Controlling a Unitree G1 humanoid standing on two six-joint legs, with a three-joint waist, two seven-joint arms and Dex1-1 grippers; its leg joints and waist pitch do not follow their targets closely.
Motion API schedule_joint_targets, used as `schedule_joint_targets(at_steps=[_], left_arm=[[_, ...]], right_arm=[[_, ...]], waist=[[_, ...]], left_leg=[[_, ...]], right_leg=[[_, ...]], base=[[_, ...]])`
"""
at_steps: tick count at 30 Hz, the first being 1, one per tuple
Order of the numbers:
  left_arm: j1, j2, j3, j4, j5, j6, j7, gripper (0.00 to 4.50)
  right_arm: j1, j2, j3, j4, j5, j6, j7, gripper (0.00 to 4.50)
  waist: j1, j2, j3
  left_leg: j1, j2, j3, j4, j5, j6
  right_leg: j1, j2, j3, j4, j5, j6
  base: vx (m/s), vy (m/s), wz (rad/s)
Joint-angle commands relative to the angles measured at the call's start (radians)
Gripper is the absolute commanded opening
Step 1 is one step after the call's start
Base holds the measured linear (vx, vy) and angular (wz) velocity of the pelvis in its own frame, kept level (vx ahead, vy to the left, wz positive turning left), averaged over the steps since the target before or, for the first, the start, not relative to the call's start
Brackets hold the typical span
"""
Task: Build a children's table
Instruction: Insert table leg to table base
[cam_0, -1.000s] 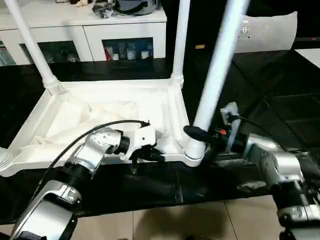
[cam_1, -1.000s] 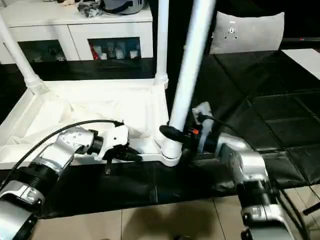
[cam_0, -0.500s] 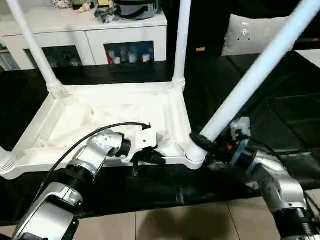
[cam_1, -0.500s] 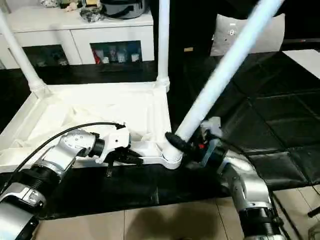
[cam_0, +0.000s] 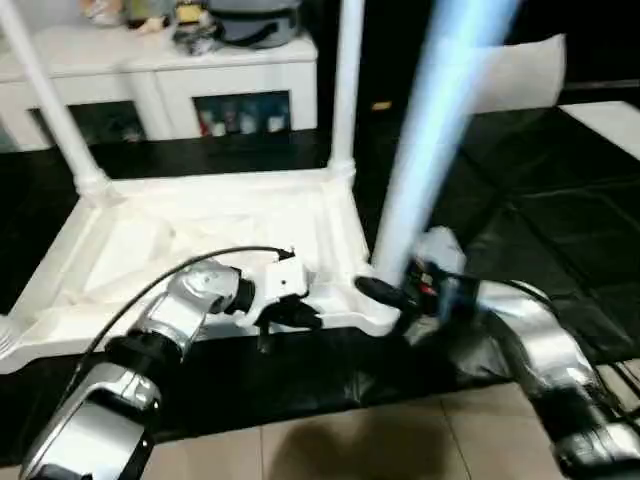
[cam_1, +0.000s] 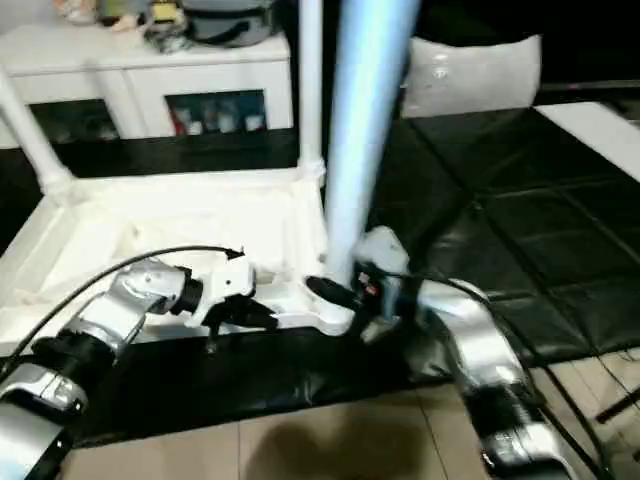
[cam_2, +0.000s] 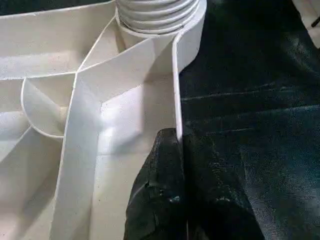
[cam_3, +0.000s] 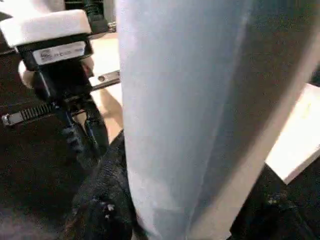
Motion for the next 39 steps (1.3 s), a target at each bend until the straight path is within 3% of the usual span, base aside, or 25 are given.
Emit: schedule_joint_targets(at_steps=[1, 2, 3, 4, 5, 6, 7, 8, 9, 10, 11, 12, 14, 17, 21, 27, 30, 31, 32, 33, 34, 36, 37, 38, 39], left_arm=[[-0.037, 0.004, -0.013, -0.013, 0.007, -0.037, -0.045, 0.0], [-0.041, 0.003, -0.013, -0.009, 0.008, -0.038, -0.045, 0.0], [-0.056, 0.001, -0.011, 0.005, 0.008, -0.042, -0.045, 0.0], [-0.057, 0.001, -0.011, 0.007, 0.008, -0.042, -0.045, 0.0], [-0.065, -0.001, -0.01, 0.015, 0.008, -0.043, -0.046, 0.0], [-0.074, -0.003, -0.008, 0.026, 0.009, -0.047, -0.044, 0.0], [-0.074, -0.003, -0.008, 0.026, 0.009, -0.047, -0.044, 0.0], [-0.093, -0.005, -0.006, 0.051, 0.012, -0.054, -0.042, 0.0], [-0.117, -0.009, -0.002, 0.085, 0.016, -0.062, -0.035, 0.0], [-0.117, -0.009, -0.002, 0.085, 0.016, -0.062, -0.035, 0.0], [-0.117, -0.009, -0.002, 0.085, 0.016, -0.062, -0.035, 0.0], [-0.152, -0.013, 0.004, 0.135, 0.022, -0.073, -0.024, 0.0], [-0.168, -0.014, 0.008, 0.156, 0.025, -0.077, -0.023, 0.0], [-0.171, -0.01, 0.011, 0.161, 0.023, -0.073, -0.035, 0.0], [-0.166, -0.004, 0.01, 0.163, 0.024, -0.077, -0.046, 0.0], [-0.124, 0.002, 0.028, 0.116, -0.004, -0.031, -0.057, 0.0], [0.011, -0.017, 0.092, -0.154, -0.072, 0.233, 0.048, 0.0], [0.011, -0.017, 0.092, -0.154, -0.072, 0.233, 0.048, 0.0], [0.047, -0.036, 0.107, -0.238, -0.082, 0.309, 0.094, 0.0], [0.07, -0.054, 0.111, -0.291, -0.081, 0.352, 0.128, 0.0], [0.096, -0.082, 0.114, -0.348, -0.074, 0.399, 0.172, 0.0], [0.128, -0.137, 0.101, -0.423, -0.045, 0.449, 0.24, 0.0], [0.128, -0.137, 0.101, -0.423, -0.045, 0.449, 0.24, 0.0], [0.132, -0.183, 0.094, -0.441, -0.024, 0.469, 0.293, 0.0], [0.127, -0.245, 0.086, -0.443, 0.008, 0.477, 0.37, 0.0]], right_arm=[[0.045, -0.025, 0.043, 0.197, -0.138, 0.041, -0.044, 1.88], [0.043, -0.025, 0.043, 0.199, -0.136, 0.042, -0.041, 1.88], [0.039, -0.02, 0.038, 0.197, -0.125, 0.051, -0.033, 1.88], [0.039, -0.02, 0.038, 0.197, -0.123, 0.052, -0.032, 1.88], [0.038, -0.017, 0.033, 0.194, -0.116, 0.059, -0.029, 1.88], [0.039, -0.017, 0.031, 0.185, -0.107, 0.069, -0.025, 1.88], [0.039, -0.017, 0.031, 0.185, -0.107, 0.069, -0.025, 1.88], [0.041, -0.017, 0.027, 0.176, -0.102, 0.078, -0.03, 1.88], [0.04, -0.018, 0.027, 0.179, -0.099, 0.077, -0.037, 1.88], [0.04, -0.018, 0.027, 0.179, -0.099, 0.077, -0.037, 1.88], [0.04, -0.018, 0.027, 0.179, -0.099, 0.077, -0.037, 1.88], [0.032, -0.015, 0.022, 0.201, -0.094, 0.068, -0.053, 1.88], [0.025, -0.007, 0.007, 0.208, -0.083, 0.072, -0.077, 1.88], [0.032, 0.004, -0.003, 0.164, -0.072, 0.104, -0.095, 1.88], [0.042, 0.011, -0.002, 0.115, -0.068, 0.138, -0.101, 1.88], [0.041, 0.036, -0.008, 0.086, -0.079, 0.184, -0.178, 1.88], [0.001, 0.11, -0.06, 0.1, -0.112, 0.264, -0.432, 1.88], [0.001, 0.11, -0.06, 0.1, -0.112, 0.264, -0.432, 1.88], [-0.015, 0.132, -0.079, 0.114, -0.111, 0.281, -0.491, 1.88], [-0.03, 0.148, -0.092, 0.129, -0.107, 0.285, -0.526, 1.88], [-0.05, 0.167, -0.108, 0.153, -0.103, 0.288, -0.57, 1.88], [-0.09, 0.196, -0.126, 0.209, -0.1, 0.276, -0.636, 1.88], [-0.09, 0.196, -0.126, 0.209, -0.1, 0.276, -0.636, 1.88], [-0.117, 0.212, -0.134, 0.246, -0.097, 0.269, -0.671, 1.88], [-0.152, 0.232, -0.147, 0.294, -0.087, 0.266, -0.708, 1.88]], waist=[[-0.022, 0.016, -0.023], [-0.03, 0.03, -0.011], [-0.032, 0.033, -0.009], [0.026, 0.027, -0.01], [0.028, 0.018, -0.011], [0.025, -0.024, -0.007], [0.028, -0.026, 0.005], [0.023, -0.028, 0.0], [0.01, 0.006, -0.011], [0.01, 0.006, -0.011], [0.008, 0.022, -0.022], [0.005, 0.04, -0.025], [0.001, 0.037, -0.019], [-0.012, 0.04, -0.016], [-0.019, 0.033, -0.013], [-0.031, 0.031, -0.004], [-0.044, 0.029, -0.003], [-0.047, 0.033, -0.002], [-0.057, 0.038, 0.0], [-0.066, 0.026, -0.002], [-0.069, 0.029, 0.003], [-0.086, 0.021, 0.003], [-0.083, 0.022, -0.001], [-0.086, 0.007, -0.005], [-0.078, 0.01, -0.009]], left_leg=[[0.015, 0.028, -0.023, -0.081, -0.625, 0.024], [0.015, 0.049, -0.036, -0.105, -0.726, 0.008], [0.006, 0.065, -0.043, -0.126, -0.785, -0.002], [-0.039, 0.117, -0.041, -0.211, -0.913, -0.02], [0.001, 0.093, -0.027, -0.198, -0.881, -0.014], [0.089, -0.022, 0.014, -0.043, -0.643, -0.021], [0.12, -0.049, 0.023, 0.049, -0.495, 0.001], [0.054, -0.042, 0.004, 0.066, -0.315, 0.03], [-0.031, 0.006, -0.037, -0.033, -0.409, 0.005], [-0.031, 0.006, -0.037, -0.033, -0.409, 0.005], [-0.025, 0.027, -0.057, -0.055, -0.486, -0.003], [-0.014, 0.029, -0.059, -0.065, -0.528, -0.006], [0.006, 0.024, -0.049, -0.067, -0.56, -0.005], [-0.018, 0.034, -0.055, -0.083, -0.593, 0.0], [-0.01, 0.025, -0.053, -0.08, -0.607, -0.007], [-0.018, 0.026, -0.06, -0.083, -0.624, -0.011], [-0.024, 0.031, -0.069, -0.095, -0.648, -0.035], [-0.026, 0.037, -0.073, -0.1, -0.653, -0.044], [-0.026, 0.035, -0.073, -0.102, -0.673, -0.045], [-0.025, 0.032, -0.076, -0.098, -0.665, -0.049], [-0.025, 0.028, -0.074, -0.098, -0.664, -0.045], [-0.035, 0.024, -0.075, -0.094, -0.628, -0.039], [-0.026, 0.02, -0.071, -0.09, -0.607, -0.032], [-0.025, 0.019, -0.063, -0.085, -0.576, -0.025], [-0.027, 0.015, -0.06, -0.081, -0.516, -0.016]], right_leg=[[0.024, -0.038, -0.01, -0.11, -0.692, 0.002], [0.042, -0.031, -0.027, -0.1, -0.662, 0.012], [0.061, -0.028, -0.019, -0.063, -0.595, -0.001], [0.101, -0.017, 0.082, 0.136, -0.259, -0.058], [0.065, -0.018, 0.103, 0.115, -0.303, -0.065], [-0.05, -0.039, 0.075, -0.08, -0.805, -0.022], [-0.092, -0.071, 0.061, -0.133, -1.032, 0.006], [-0.024, -0.118, 0.054, -0.127, -1.147, 0.041], [0.051, -0.077, 0.001, -0.077, -0.911, 0.07], [0.051, -0.077, 0.001, -0.077, -0.911, 0.07], [0.055, -0.071, 0.008, -0.056, -0.731, 0.033], [0.049, -0.064, 0.015, -0.052, -0.637, -0.008], [0.028, -0.062, 0.02, -0.062, -0.601, -0.058], [0.05, -0.065, 0.017, -0.051, -0.58, -0.055], [0.041, -0.076, 0.02, -0.065, -0.654, -0.038], [0.041, -0.079, 0.007, -0.071, -0.72, -0.006], [0.051, -0.083, 0.003, -0.062, -0.717, 0.001], [0.056, -0.086, 0.005, -0.053, -0.699, -0.01], [0.05, -0.079, 0.008, -0.054, -0.704, -0.004], [0.048, -0.086, 0.008, -0.052, -0.71, -0.009], [0.044, -0.084, 0.006, -0.06, -0.727, -0.005], [0.043, -0.089, 0.011, -0.062, -0.726, -0.008], [0.035, -0.089, 0.02, -0.067, -0.717, -0.016], [0.03, -0.09, 0.025, -0.071, -0.708, -0.027], [0.029, -0.089, 0.031, -0.067, -0.677, -0.044]], base=[[0.0, 0.0, 0.0], [0.0, 0.0, 0.0], [-0.068, 0.002, 0.07], [-0.068, 0.002, 0.07], [-0.041, -0.056, 0.17], [0.062, -0.081, 0.15], [0.062, -0.081, 0.15], [0.055, -0.033, -0.26], [0.074, 0.041, -0.48], [0.074, 0.041, -0.48], [0.079, 0.076, -0.21], [0.0, 0.0, 0.0], [0.005, 0.014, 0.1], [-0.006, 0.017, -0.01], [0.0, 0.0, 0.0], [0.0, 0.0, 0.0], [0.0, 0.0, 0.0], [0.0, 0.0, 0.0], [0.0, 0.0, 0.0], [0.0, 0.0, 0.0], [0.0, 0.0, 0.0], [0.0, 0.0, 0.0], [0.0, 0.0, 0.0], [0.0, 0.0, 0.0], [0.054, 0.002, 0.12]])
